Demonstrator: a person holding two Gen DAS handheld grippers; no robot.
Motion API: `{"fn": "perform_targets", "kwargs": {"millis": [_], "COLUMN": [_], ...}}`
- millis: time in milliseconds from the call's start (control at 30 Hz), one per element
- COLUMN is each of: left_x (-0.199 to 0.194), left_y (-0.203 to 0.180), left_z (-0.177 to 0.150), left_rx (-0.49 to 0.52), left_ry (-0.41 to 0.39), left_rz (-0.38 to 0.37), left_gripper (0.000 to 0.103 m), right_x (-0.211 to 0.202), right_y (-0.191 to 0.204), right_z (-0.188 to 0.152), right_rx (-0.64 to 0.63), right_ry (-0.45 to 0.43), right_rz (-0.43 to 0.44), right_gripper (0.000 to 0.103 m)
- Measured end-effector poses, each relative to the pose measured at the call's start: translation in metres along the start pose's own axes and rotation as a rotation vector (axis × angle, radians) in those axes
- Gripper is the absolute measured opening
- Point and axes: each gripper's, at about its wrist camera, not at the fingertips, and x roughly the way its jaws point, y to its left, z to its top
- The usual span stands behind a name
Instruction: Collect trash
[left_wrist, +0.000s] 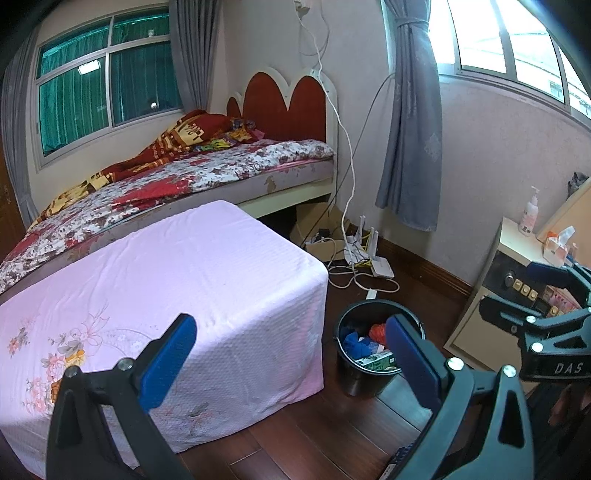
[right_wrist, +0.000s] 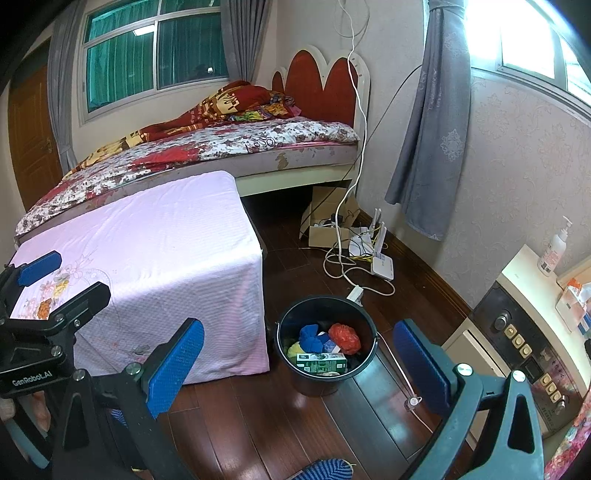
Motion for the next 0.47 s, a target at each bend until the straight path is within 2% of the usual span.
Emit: {"fn": "perform_targets", "kwargs": {"millis": [467], "left_x": [0.0065], "left_y": [-0.0004], "left_z": [0.0005], "left_rx": [0.055], "left_ry": [0.007], "left_rz": [-0.011], "left_gripper": [0.102], "right_x": [0.0018], "right_y": [-0.0022], "right_z": [-0.0033], "right_rx": [-0.007], "right_ry": [0.004], "right_rz": [-0.003], "right_gripper": [0.103]}}
